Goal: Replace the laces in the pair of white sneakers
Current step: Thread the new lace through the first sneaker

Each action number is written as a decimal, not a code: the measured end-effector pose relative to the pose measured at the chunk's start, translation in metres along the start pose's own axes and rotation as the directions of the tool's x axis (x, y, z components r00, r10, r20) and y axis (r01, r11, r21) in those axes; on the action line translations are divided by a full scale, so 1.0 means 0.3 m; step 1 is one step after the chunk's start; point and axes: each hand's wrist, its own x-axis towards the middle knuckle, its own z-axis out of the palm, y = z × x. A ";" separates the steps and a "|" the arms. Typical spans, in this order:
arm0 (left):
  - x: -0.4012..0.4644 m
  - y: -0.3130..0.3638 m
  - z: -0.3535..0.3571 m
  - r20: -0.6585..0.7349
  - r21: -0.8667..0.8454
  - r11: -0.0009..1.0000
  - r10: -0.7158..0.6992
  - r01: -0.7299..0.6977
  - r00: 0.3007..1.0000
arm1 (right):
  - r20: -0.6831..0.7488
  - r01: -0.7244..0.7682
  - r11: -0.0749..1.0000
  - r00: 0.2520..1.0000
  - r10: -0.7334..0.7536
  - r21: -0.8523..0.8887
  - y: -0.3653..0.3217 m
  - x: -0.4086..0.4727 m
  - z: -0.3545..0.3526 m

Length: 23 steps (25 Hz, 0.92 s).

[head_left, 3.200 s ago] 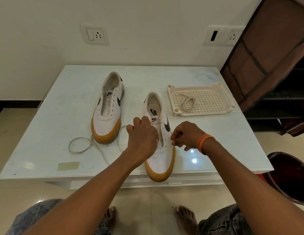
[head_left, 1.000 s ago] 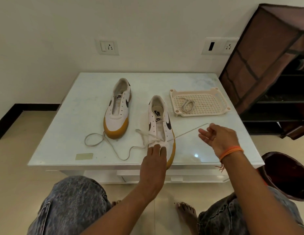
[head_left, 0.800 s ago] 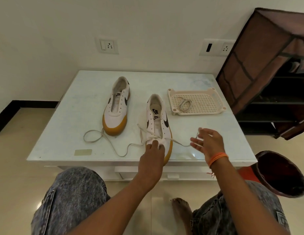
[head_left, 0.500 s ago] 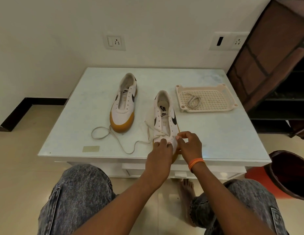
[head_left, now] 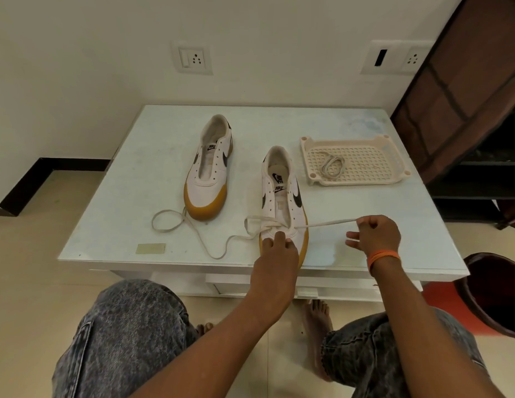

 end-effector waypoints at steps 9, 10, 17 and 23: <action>0.012 0.010 -0.006 -0.006 -0.037 0.999 -0.028 0.028 1.000 | 0.351 0.410 0.856 0.888 -0.296 -0.315 0.028 -0.128 0.224; 0.012 0.009 -0.005 -0.003 -0.035 0.999 -0.027 0.027 1.000 | 0.337 0.332 0.904 0.912 -0.235 -0.269 0.021 -0.121 0.206; 0.006 0.007 -0.006 0.015 -0.017 1.000 -0.011 0.012 1.000 | 0.079 -0.079 0.993 0.994 0.073 0.082 -0.005 -0.028 0.044; 0.013 0.013 -0.002 -0.020 -0.066 0.998 -0.022 0.021 1.000 | 0.284 0.338 0.905 0.922 -0.264 -0.259 0.018 -0.151 0.223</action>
